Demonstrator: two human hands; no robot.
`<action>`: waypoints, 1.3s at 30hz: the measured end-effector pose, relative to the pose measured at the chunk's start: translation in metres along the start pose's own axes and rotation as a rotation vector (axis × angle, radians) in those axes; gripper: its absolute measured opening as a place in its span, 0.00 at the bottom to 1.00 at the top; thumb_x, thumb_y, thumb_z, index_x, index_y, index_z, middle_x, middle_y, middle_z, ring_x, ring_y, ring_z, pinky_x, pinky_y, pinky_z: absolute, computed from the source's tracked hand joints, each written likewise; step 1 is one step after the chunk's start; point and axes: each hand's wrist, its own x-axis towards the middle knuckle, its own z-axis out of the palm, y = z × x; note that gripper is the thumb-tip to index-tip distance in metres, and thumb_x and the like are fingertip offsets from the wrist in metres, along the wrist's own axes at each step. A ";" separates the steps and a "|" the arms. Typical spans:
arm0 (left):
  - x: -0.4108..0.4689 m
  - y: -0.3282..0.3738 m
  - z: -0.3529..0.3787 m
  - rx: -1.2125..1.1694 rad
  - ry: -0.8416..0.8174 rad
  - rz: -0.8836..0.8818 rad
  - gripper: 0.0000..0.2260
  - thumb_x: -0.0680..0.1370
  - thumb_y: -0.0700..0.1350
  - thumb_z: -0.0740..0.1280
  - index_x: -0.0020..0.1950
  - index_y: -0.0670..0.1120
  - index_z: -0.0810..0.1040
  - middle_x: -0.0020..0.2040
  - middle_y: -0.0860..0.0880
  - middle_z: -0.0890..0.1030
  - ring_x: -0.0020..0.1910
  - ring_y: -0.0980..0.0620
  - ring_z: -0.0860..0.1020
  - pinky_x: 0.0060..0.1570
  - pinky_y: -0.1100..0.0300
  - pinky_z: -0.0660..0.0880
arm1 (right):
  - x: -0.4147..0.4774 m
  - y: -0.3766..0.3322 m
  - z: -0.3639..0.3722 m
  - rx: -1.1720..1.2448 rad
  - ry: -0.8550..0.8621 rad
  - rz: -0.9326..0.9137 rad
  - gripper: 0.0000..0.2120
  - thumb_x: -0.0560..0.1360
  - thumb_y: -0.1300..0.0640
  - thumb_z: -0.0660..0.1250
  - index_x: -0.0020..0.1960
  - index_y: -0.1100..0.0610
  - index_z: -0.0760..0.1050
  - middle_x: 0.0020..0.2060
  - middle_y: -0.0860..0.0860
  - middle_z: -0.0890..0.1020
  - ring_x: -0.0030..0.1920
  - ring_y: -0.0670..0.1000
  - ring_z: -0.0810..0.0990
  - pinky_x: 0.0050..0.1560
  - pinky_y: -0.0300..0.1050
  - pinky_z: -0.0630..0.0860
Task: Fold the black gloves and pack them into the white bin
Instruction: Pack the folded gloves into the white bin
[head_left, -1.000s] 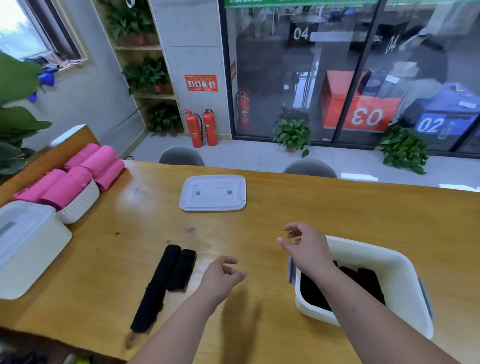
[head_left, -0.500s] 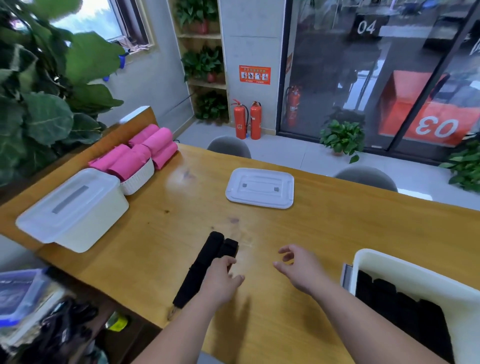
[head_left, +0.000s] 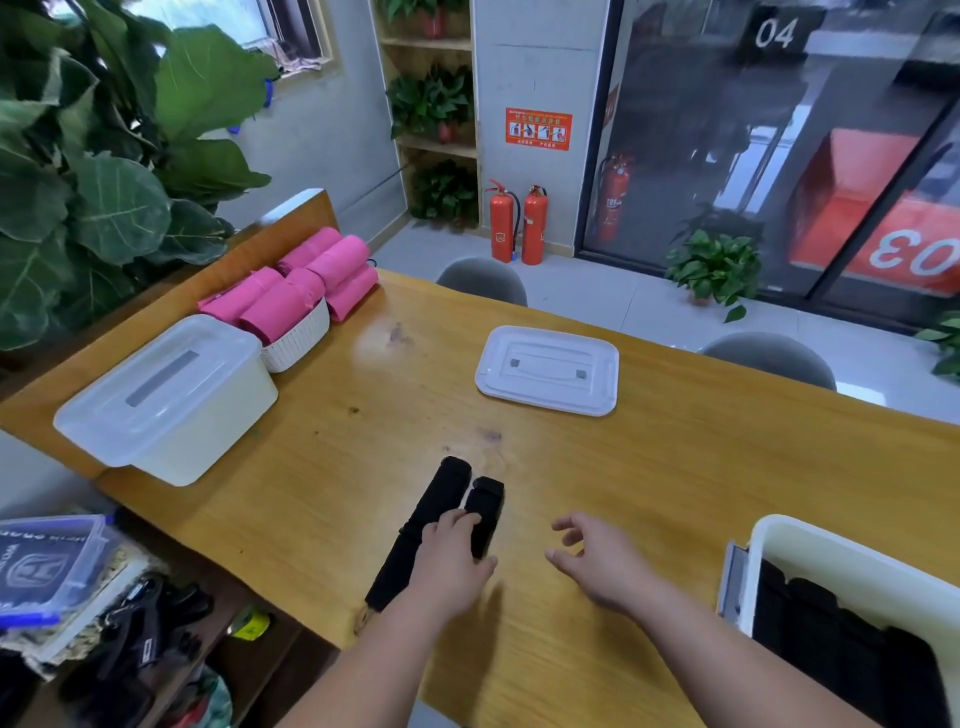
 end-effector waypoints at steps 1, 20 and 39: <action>0.000 0.000 0.002 -0.019 0.006 0.003 0.29 0.83 0.56 0.68 0.82 0.51 0.66 0.80 0.52 0.64 0.77 0.46 0.63 0.72 0.51 0.69 | 0.001 0.001 0.002 -0.005 -0.001 0.002 0.20 0.80 0.40 0.70 0.69 0.44 0.74 0.57 0.42 0.79 0.55 0.47 0.80 0.58 0.45 0.76; 0.028 0.015 0.013 -0.191 0.005 -0.201 0.21 0.80 0.55 0.73 0.69 0.47 0.75 0.50 0.55 0.80 0.49 0.53 0.80 0.52 0.56 0.79 | -0.002 0.014 0.015 -0.022 -0.056 0.061 0.18 0.80 0.42 0.69 0.69 0.43 0.74 0.58 0.42 0.78 0.54 0.46 0.79 0.54 0.42 0.74; 0.008 0.033 0.008 -0.356 -0.122 -0.232 0.18 0.74 0.50 0.81 0.58 0.50 0.78 0.50 0.53 0.83 0.48 0.55 0.82 0.42 0.61 0.76 | -0.015 0.026 0.008 0.053 -0.034 0.106 0.16 0.80 0.43 0.70 0.67 0.44 0.76 0.57 0.42 0.79 0.54 0.47 0.80 0.54 0.43 0.77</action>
